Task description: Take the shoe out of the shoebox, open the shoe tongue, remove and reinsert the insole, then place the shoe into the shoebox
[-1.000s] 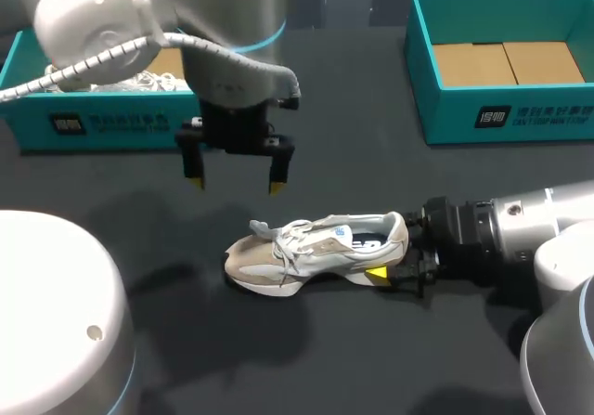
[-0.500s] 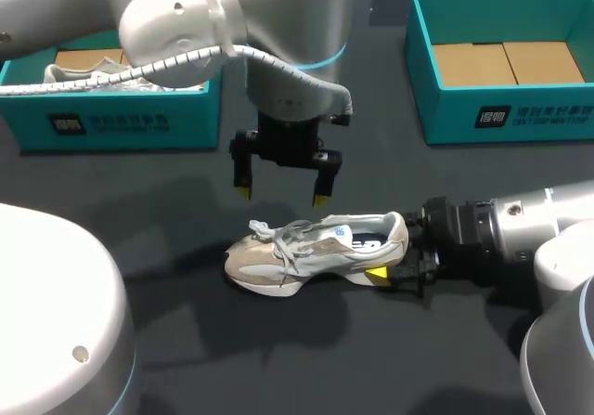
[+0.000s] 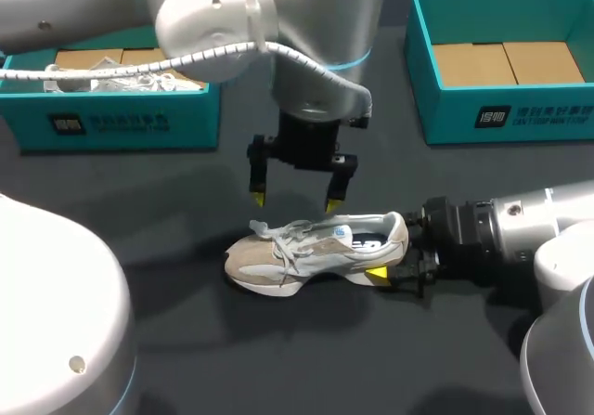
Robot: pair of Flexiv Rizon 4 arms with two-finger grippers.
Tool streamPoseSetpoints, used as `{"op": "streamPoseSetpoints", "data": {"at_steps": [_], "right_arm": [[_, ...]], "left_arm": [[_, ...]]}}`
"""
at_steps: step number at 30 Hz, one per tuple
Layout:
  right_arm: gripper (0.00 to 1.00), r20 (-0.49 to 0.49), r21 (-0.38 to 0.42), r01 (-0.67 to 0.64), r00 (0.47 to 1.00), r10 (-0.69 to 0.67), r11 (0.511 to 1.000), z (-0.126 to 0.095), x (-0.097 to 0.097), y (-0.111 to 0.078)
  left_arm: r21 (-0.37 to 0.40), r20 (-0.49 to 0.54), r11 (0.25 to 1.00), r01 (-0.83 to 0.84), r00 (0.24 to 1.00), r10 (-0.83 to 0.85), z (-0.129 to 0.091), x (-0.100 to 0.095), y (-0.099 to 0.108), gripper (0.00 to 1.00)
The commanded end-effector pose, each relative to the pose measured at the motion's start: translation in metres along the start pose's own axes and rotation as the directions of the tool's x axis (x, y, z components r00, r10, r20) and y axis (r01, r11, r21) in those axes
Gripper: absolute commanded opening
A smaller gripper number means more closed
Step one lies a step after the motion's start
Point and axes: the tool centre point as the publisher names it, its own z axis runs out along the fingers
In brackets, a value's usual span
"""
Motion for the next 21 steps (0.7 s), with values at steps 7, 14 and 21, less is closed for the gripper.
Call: {"op": "streamPoseSetpoints", "data": {"at_steps": [7, 14, 21], "right_arm": [[0.0, 0.0, 0.007, -0.001, 1.0, 0.001, 1.0, 0.002, 0.001, 0.001], [0.0, 0.0, 0.007, -0.001, 1.0, 0.001, 1.0, 0.002, 0.001, 0.001], [0.0, 0.0, 0.007, -0.001, 1.0, 0.001, 1.0, 0.002, 0.001, 0.001]], "left_arm": [[-0.077, 0.112, 0.994, 0.072, 0.992, -0.063, 0.024, 0.052, -0.005, 1.0], [-0.102, 0.164, 0.987, 0.124, 0.981, -0.107, 0.044, 0.065, -0.006, 1.0], [-0.114, 0.195, 0.983, 0.147, 0.973, -0.123, 0.061, 0.072, -0.008, 1.0]]}}
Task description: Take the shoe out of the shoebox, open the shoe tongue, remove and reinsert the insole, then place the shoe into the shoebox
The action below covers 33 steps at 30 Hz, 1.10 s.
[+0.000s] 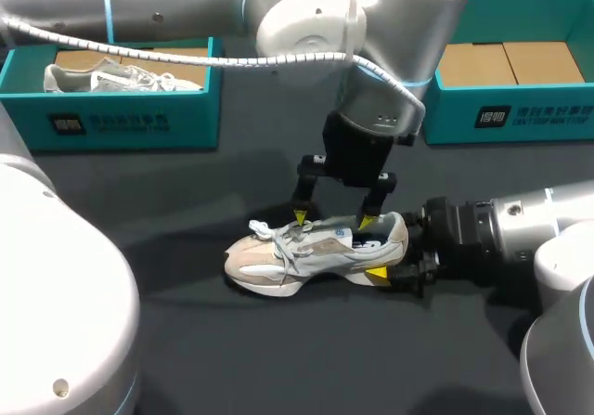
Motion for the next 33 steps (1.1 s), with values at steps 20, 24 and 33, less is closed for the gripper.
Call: {"op": "streamPoseSetpoints", "data": {"at_steps": [20, 24, 33], "right_arm": [[0.0, 0.0, 0.007, -0.002, 1.0, 0.002, 1.0, 0.002, 0.001, 0.001], [0.0, 0.0, 0.007, -0.002, 1.0, 0.002, 1.0, 0.002, 0.001, 0.001], [0.0, 0.0, 0.007, -0.002, 1.0, 0.002, 1.0, 0.002, 0.001, 0.001]], "left_arm": [[-0.048, 0.235, 0.997, 0.054, 0.971, -0.041, 0.035, 0.015, 0.002, 1.0], [-0.06, 0.258, 0.996, 0.063, 0.965, -0.045, 0.037, 0.009, 0.002, 0.9], [-0.088, 0.269, 0.995, 0.054, 0.963, -0.029, 0.032, -0.009, 0.004, 0.63]]}}
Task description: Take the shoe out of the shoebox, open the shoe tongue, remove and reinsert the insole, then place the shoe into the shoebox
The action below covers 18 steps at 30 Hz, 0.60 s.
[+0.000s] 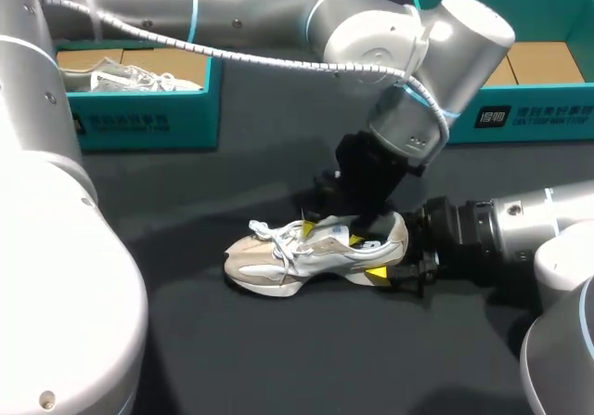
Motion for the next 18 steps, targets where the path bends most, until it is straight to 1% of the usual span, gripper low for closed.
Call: {"op": "streamPoseSetpoints", "data": {"at_steps": [1, 2, 6, 10, 18], "right_arm": [[0.0, 0.001, 0.007, -0.002, 1.0, 0.002, 1.0, 0.0024, 0.0006, 0.0008], [0.0, 0.001, 0.007, -0.002, 1.0, 0.002, 1.0, 0.0024, 0.0006, 0.0008], [0.0, 0.001, 0.007, -0.002, 1.0, 0.002, 1.0, 0.0024, 0.0006, 0.0008], [0.0, 0.001, 0.007, -0.002, 1.0, 0.002, 1.0, 0.0024, 0.0006, 0.0008], [0.0, 0.001, 0.007, -0.002, 1.0, 0.002, 1.0, 0.0024, 0.0006, 0.0008]], "left_arm": [[-0.007, -0.009, 0.999, 0.037, 0.999, -0.037, -0.0023, -0.0088, 0.0055, 0.59], [-0.014, -0.009, 1.0, 0.027, 1.0, -0.027, -0.0028, -0.0105, 0.0059, 0.56], [-0.024, -0.01, 1.0, 0.004, 1.0, -0.004, -0.0046, -0.0131, 0.0062, 0.59], [-0.023, -0.008, 1.0, -0.008, 1.0, 0.008, -0.0057, -0.0125, 0.0054, 0.49], [-0.016, 0.024, 0.997, -0.07, 0.997, 0.07, -0.0086, -0.012, 0.0007, 0.45]]}}
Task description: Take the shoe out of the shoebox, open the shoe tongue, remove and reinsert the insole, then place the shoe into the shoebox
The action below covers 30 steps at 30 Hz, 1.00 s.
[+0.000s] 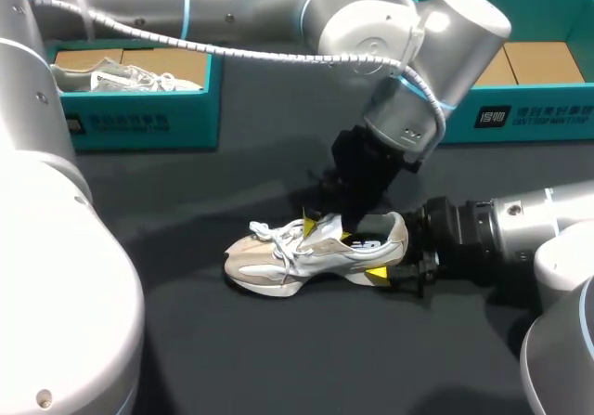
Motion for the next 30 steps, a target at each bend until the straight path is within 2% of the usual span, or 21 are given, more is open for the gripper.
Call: {"op": "streamPoseSetpoints", "data": {"at_steps": [1, 6, 8, 9, 14, 23, 27, 30], "right_arm": [[0.0, 0.0, 0.007, -0.002, 1.0, 0.002, 1.0, 0.002, 0.001, 0.001], [0.0, 0.0, 0.007, -0.002, 1.0, 0.002, 1.0, 0.002, 0.001, 0.001], [0.0, 0.0, 0.007, -0.002, 1.0, 0.002, 1.0, 0.002, 0.001, 0.001], [0.0, 0.0, 0.007, -0.002, 1.0, 0.002, 1.0, 0.002, 0.001, 0.001], [0.0, 0.0, 0.007, -0.002, 1.0, 0.002, 1.0, 0.002, 0.001, 0.001], [0.0, 0.0, 0.007, -0.002, 1.0, 0.002, 1.0, 0.002, 0.001, 0.001], [0.0, 0.0, 0.007, -0.002, 1.0, 0.002, 1.0, 0.002, 0.001, 0.001], [0.0, 0.0, 0.007, -0.002, 1.0, 0.002, 1.0, 0.002, 0.001, 0.001]], "left_arm": [[-0.006, 0.016, 1.0, -0.026, 1.0, 0.026, -0.004, 0.002, -0.004, 0.44], [0.007, 0.017, 0.999, -0.041, 0.999, 0.041, -0.006, -0.002, -0.005, 0.17], [0.014, 0.014, 0.999, -0.052, 0.999, 0.052, -0.007, -0.006, -0.003, 0.02], [0.021, 0.011, 0.998, -0.058, 0.998, 0.058, -0.007, -0.008, -0.002, 0.0], [0.047, -0.056, 0.996, -0.071, 0.996, 0.074, -0.005, -0.025, -0.002, 0.0], [0.072, -0.334, 0.997, -0.008, 0.942, 0.031, 0.004, -0.068, -0.012, 0.0], [0.089, -0.391, 0.996, 0.018, 0.92, 0.018, 0.014, -0.084, -0.016, 0.0], [0.091, -0.393, 0.996, 0.015, 0.919, 0.022, 0.023, -0.092, -0.017, 0.0]]}}
